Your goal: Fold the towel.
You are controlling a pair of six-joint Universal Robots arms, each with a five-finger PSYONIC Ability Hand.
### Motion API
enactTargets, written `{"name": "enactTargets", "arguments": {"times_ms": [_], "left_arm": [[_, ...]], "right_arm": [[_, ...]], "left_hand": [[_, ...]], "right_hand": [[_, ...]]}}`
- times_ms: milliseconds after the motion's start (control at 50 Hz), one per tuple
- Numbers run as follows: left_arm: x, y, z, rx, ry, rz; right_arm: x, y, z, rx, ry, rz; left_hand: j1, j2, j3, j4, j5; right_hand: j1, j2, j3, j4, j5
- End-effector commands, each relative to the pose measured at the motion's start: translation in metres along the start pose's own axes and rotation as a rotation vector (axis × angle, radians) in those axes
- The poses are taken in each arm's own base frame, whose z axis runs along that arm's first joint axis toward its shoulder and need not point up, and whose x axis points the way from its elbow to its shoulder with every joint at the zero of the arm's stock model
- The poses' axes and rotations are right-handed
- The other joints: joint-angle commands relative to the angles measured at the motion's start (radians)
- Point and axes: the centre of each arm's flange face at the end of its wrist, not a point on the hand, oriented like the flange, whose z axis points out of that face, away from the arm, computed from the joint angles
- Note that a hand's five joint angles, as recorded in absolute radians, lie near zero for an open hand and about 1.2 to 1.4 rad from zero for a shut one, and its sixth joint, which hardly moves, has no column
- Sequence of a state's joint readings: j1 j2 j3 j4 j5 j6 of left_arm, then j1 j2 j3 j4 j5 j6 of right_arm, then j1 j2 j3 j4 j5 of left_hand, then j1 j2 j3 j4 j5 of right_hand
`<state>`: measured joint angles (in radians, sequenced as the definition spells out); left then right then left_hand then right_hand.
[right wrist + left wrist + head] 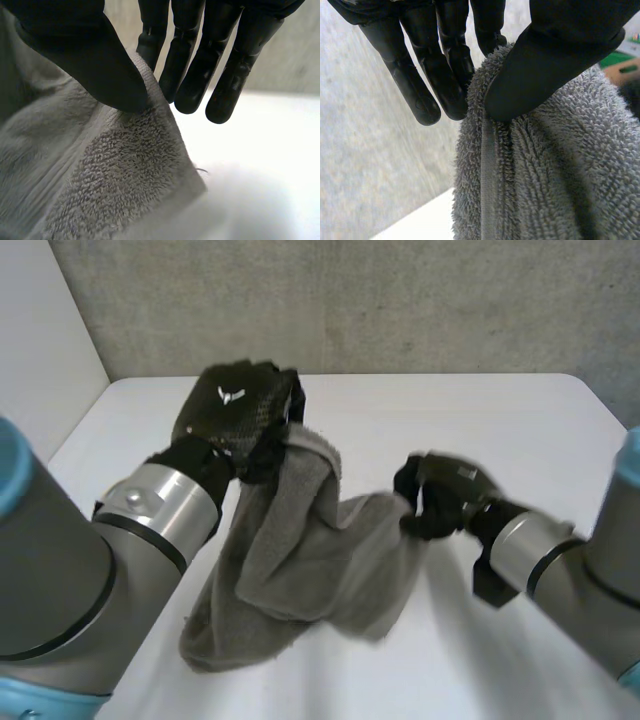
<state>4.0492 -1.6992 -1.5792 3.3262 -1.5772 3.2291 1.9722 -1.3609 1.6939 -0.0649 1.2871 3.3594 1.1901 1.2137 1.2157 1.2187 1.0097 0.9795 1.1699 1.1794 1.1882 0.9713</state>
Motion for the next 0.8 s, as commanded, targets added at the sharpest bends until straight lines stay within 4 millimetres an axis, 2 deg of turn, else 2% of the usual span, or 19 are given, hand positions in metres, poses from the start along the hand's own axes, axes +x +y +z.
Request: {"name": "enactTargets", "arguments": {"times_ms": [20, 180, 300, 340, 400, 420, 440, 460, 500, 560, 620, 660, 680, 700, 720, 740, 760, 780, 800], "left_arm": [[-0.011, 0.043, 0.007, -0.127, -0.029, 0.000], [-0.010, 0.058, 0.013, -0.153, -0.027, -0.001], [-0.025, 0.042, 0.043, -0.024, -0.072, 0.032], [-0.042, 0.014, 0.069, 0.106, -0.121, 0.119], [-0.052, -0.008, 0.083, 0.188, -0.157, 0.182], [-0.058, -0.035, 0.094, 0.276, -0.184, 0.237], [-0.063, -0.063, 0.101, 0.367, -0.213, 0.277], [-0.063, -0.063, 0.101, 0.367, -0.213, 0.278], [-0.068, -0.113, 0.104, 0.531, -0.259, 0.313], [-0.070, -0.129, 0.101, 0.584, -0.273, 0.313], [-0.068, -0.141, 0.093, 0.611, -0.274, 0.316], [-0.065, -0.125, 0.087, 0.548, -0.258, 0.316], [-0.065, -0.125, 0.087, 0.548, -0.258, 0.316], [-0.061, -0.106, 0.082, 0.489, -0.243, 0.321], [-0.061, -0.106, 0.082, 0.488, -0.243, 0.321], [-0.056, -0.085, 0.077, 0.427, -0.221, 0.320], [-0.054, -0.063, 0.072, 0.354, -0.207, 0.318], [-0.054, -0.063, 0.072, 0.354, -0.207, 0.318], [-0.051, -0.039, 0.067, 0.281, -0.191, 0.316]], "right_arm": [[0.015, -0.049, -0.007, 0.161, 0.060, -0.159], [0.021, -0.077, -0.011, 0.313, 0.206, -0.462], [0.021, -0.082, 0.008, 0.340, 0.221, -0.592], [0.014, -0.105, 0.033, 0.459, 0.223, -0.686], [0.011, -0.127, 0.042, 0.553, 0.246, -0.736], [0.007, -0.151, 0.047, 0.654, 0.287, -0.787], [0.004, -0.177, 0.049, 0.756, 0.345, -0.829], [0.004, -0.177, 0.049, 0.757, 0.345, -0.830], [-0.009, -0.218, 0.042, 0.964, 0.424, -0.864], [-0.024, -0.231, 0.035, 1.086, 0.415, -0.848], [-0.029, -0.224, 0.036, 1.078, 0.394, -0.842], [-0.024, -0.192, 0.044, 0.965, 0.367, -0.838], [-0.024, -0.192, 0.044, 0.964, 0.366, -0.838], [-0.018, -0.171, 0.049, 0.893, 0.354, -0.836], [-0.013, -0.151, 0.050, 0.826, 0.342, -0.828], [-0.013, -0.150, 0.050, 0.826, 0.342, -0.828], [-0.010, -0.133, 0.048, 0.774, 0.328, -0.822], [-0.010, -0.133, 0.048, 0.774, 0.328, -0.821], [-0.004, -0.117, 0.045, 0.721, 0.325, -0.815]], "left_hand": [[0.206, 0.183, 0.181, 0.178, 0.212], [0.206, 0.183, 0.181, 0.178, 0.212], [0.206, 0.183, 0.181, 0.178, 0.212], [0.206, 0.183, 0.181, 0.178, 0.212], [0.206, 0.183, 0.181, 0.178, 0.212], [0.206, 0.183, 0.181, 0.178, 0.212], [0.206, 0.183, 0.181, 0.178, 0.212], [0.206, 0.183, 0.181, 0.178, 0.212], [0.206, 0.183, 0.181, 0.178, 0.212], [0.206, 0.183, 0.181, 0.178, 0.212], [0.206, 0.183, 0.181, 0.178, 0.212], [0.206, 0.183, 0.181, 0.178, 0.212], [0.206, 0.183, 0.181, 0.178, 0.212], [0.206, 0.183, 0.181, 0.178, 0.212], [0.206, 0.183, 0.181, 0.178, 0.212], [0.206, 0.183, 0.181, 0.178, 0.212], [0.206, 0.183, 0.181, 0.178, 0.212], [0.206, 0.183, 0.181, 0.178, 0.212], [0.206, 0.183, 0.181, 0.178, 0.212]], "right_hand": [[0.417, 0.226, 0.217, 0.208, 0.250], [0.417, 0.226, 0.217, 0.208, 0.250], [0.417, 0.226, 0.217, 0.208, 0.250], [0.417, 0.226, 0.217, 0.208, 0.250], [0.417, 0.226, 0.217, 0.208, 0.250], [0.417, 0.226, 0.217, 0.208, 0.250], [0.417, 0.226, 0.217, 0.208, 0.250], [0.417, 0.226, 0.217, 0.208, 0.250], [0.417, 0.226, 0.217, 0.208, 0.250], [0.417, 0.226, 0.217, 0.208, 0.250], [0.417, 0.226, 0.217, 0.208, 0.250], [0.417, 0.226, 0.217, 0.208, 0.250], [0.417, 0.226, 0.217, 0.208, 0.250], [0.417, 0.226, 0.217, 0.208, 0.250], [0.417, 0.226, 0.217, 0.208, 0.250], [0.417, 0.226, 0.217, 0.208, 0.250], [0.417, 0.226, 0.217, 0.208, 0.250], [0.417, 0.226, 0.217, 0.208, 0.250], [0.417, 0.226, 0.217, 0.208, 0.250]]}}
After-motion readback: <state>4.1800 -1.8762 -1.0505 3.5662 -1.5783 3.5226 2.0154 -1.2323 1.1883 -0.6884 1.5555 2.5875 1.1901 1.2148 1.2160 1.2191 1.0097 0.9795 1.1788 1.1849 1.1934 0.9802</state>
